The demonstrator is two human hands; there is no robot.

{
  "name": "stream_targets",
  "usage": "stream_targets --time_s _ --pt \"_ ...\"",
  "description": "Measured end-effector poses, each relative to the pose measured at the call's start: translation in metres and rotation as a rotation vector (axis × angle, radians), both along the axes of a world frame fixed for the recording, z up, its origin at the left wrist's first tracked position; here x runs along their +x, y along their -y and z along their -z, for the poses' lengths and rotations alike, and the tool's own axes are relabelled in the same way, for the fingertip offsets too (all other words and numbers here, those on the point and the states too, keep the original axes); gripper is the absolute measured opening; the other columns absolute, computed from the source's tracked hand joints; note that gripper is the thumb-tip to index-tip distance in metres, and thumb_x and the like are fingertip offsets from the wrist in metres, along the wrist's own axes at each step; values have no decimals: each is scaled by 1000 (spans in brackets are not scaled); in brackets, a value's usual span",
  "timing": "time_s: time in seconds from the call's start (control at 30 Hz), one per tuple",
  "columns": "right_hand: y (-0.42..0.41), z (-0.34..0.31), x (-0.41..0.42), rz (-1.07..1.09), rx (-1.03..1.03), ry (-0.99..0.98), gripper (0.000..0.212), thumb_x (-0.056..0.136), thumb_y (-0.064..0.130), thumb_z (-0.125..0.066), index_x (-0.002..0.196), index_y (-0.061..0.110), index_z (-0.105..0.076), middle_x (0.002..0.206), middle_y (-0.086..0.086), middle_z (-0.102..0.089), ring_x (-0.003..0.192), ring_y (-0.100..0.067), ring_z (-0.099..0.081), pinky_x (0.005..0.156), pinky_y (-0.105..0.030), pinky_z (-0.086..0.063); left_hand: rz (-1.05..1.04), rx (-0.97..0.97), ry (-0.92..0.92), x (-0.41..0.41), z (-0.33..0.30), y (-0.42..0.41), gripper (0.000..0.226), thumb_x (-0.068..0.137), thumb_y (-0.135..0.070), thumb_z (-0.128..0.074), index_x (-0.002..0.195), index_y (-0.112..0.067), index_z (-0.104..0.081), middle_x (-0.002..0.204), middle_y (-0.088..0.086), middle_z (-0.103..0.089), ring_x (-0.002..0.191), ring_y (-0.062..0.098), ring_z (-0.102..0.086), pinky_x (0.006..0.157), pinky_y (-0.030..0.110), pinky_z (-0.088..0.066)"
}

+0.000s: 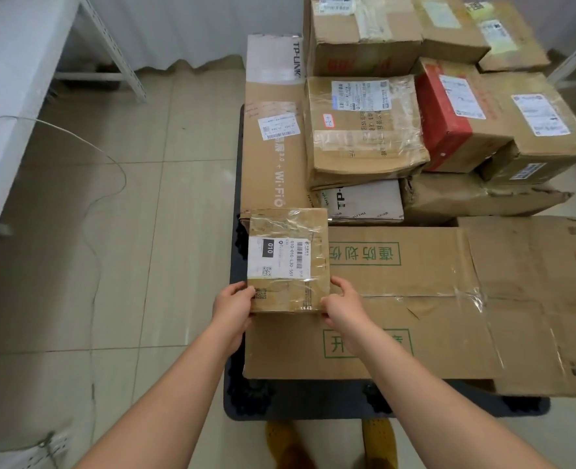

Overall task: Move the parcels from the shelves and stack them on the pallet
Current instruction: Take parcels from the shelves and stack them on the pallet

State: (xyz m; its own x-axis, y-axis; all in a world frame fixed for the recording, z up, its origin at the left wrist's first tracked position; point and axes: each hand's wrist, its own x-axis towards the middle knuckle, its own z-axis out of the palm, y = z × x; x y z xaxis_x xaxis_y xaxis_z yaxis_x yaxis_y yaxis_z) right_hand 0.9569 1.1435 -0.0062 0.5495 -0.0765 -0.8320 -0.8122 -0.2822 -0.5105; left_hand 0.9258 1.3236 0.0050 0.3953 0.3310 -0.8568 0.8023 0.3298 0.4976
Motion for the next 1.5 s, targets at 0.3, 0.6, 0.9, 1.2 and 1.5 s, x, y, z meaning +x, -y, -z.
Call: stream_targets --time_s 0.3,0.6,0.9,1.2,1.5 --pt "2 -35 -7 -5 -50 -15 62 97 6 -46 152 28 -28 117 0 -55 65 -10 -51 61 -27 -48 19 78 -97 -13 -42 6 29 101 -7 -48 130 -10 -49 81 0 -51 72 16 -51 78 30 -51" --pt "48 -124 -22 63 96 31 57 97 11 -54 148 28 -35 133 -9 -56 102 -21 -63 90 -40 -56 -80 41 -58 -33 -126 41 33 102 -10 -47 134 -2 -51 107 12 -58 99 29 -63 81 37 -54" --pt "126 -231 -55 105 300 109 45 98 9 -52 142 19 -45 104 0 -59 96 -18 -65 80 -31 -57 -108 -71 136 -59 -233 136 14 100 -13 -54 109 -5 -61 107 18 -68 95 33 -67 71 36 -55" --pt "215 -312 -100 182 404 233 41 99 10 -51 139 19 -49 115 -4 -59 101 -19 -66 82 -29 -57 21 -14 211 -77 -304 221 15 99 -14 -54 109 -8 -63 101 14 -70 87 28 -67 73 36 -57" --pt "314 -360 -209 374 307 407 25 100 15 -51 120 22 -63 111 -3 -65 101 -17 -66 91 -33 -56 317 -58 333 -127 -361 335 18 101 -14 -49 111 -9 -63 99 10 -69 84 24 -66 68 31 -54"
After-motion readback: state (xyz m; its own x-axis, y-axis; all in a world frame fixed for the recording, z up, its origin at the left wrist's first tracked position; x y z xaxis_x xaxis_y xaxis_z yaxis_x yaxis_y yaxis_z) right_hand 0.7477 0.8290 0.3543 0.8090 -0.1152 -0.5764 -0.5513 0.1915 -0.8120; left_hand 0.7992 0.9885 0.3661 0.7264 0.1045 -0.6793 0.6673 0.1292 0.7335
